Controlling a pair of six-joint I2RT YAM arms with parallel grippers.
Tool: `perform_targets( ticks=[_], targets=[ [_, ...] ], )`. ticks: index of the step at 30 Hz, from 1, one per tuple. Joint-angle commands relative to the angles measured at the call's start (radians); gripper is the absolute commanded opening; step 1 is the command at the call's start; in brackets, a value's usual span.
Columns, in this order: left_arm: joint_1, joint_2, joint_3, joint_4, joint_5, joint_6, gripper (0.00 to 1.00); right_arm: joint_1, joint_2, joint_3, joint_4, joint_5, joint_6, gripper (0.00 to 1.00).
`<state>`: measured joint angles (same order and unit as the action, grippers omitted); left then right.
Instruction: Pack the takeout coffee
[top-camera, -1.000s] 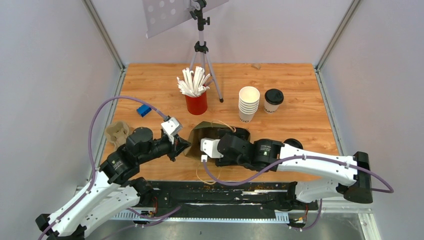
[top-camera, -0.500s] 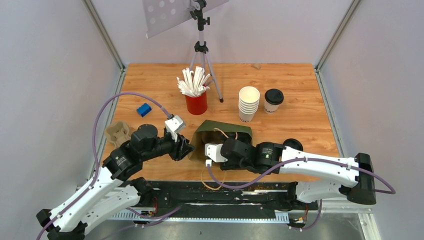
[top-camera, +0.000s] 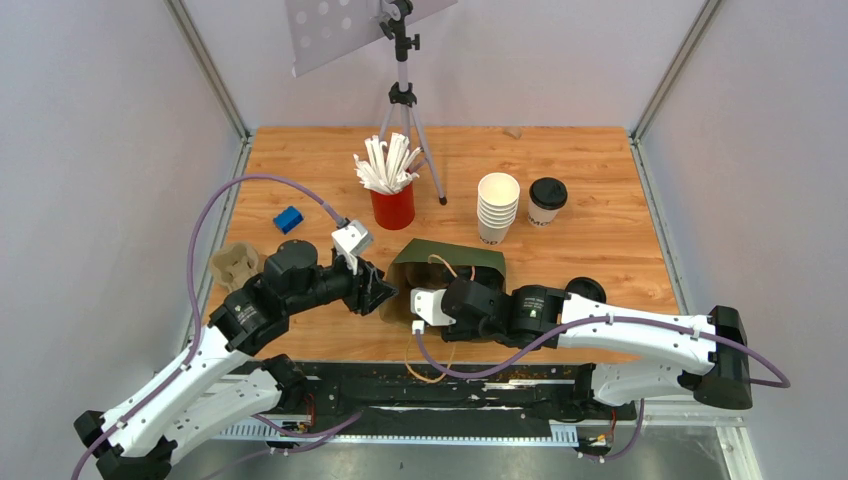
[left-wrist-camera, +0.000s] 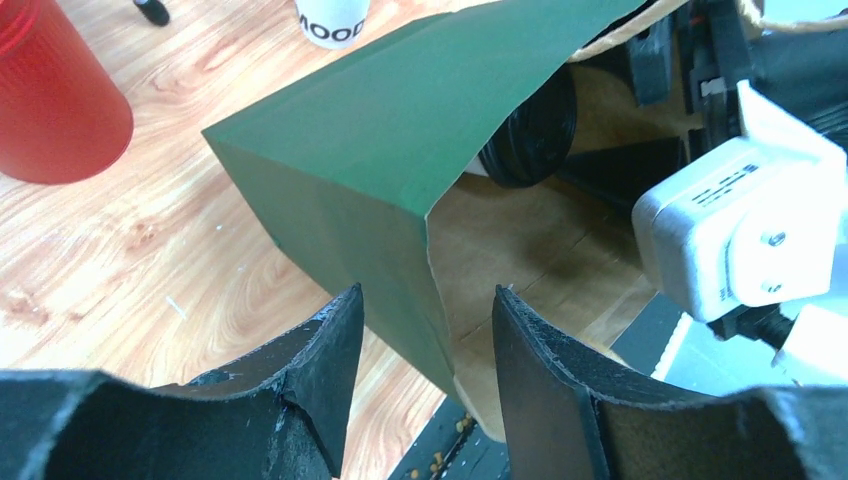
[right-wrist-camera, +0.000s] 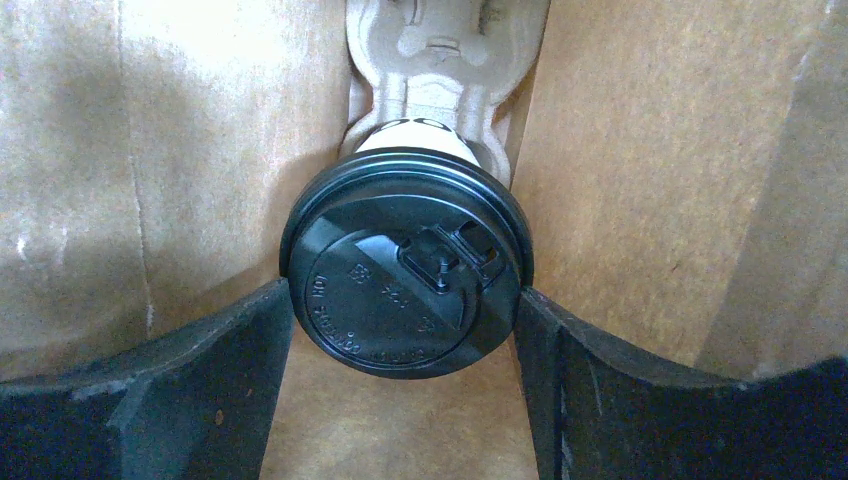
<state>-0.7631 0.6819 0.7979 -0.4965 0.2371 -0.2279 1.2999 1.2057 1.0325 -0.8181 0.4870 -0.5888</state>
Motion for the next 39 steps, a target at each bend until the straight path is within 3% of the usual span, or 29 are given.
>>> perform_targets(
  ticks=[1, 5, 11, 14, 25, 39],
  targets=[
    [0.002, 0.017, 0.038, 0.085, 0.036, -0.036, 0.58, -0.001, -0.027, -0.003, 0.018, 0.000, 0.008, 0.63],
    [0.002, 0.035, 0.033, 0.108, 0.048, -0.041, 0.54, -0.001, -0.031, -0.009, 0.019, 0.004, 0.012, 0.63],
    [0.001, 0.035, 0.043, 0.098, 0.074, -0.016, 0.27, -0.001, -0.039, -0.007, 0.010, 0.027, 0.014, 0.62],
    [0.001, 0.025, 0.037, 0.103, 0.088, -0.001, 0.21, -0.001, -0.045, -0.013, -0.003, 0.023, 0.009, 0.62],
    [0.002, -0.001, 0.009, 0.110, 0.128, 0.058, 0.19, 0.002, -0.043, -0.040, -0.047, 0.027, -0.006, 0.61],
    [0.002, 0.007, -0.019, 0.126, 0.197, 0.065, 0.22, 0.003, -0.020, -0.085, 0.033, 0.047, -0.050, 0.61]
  ],
)
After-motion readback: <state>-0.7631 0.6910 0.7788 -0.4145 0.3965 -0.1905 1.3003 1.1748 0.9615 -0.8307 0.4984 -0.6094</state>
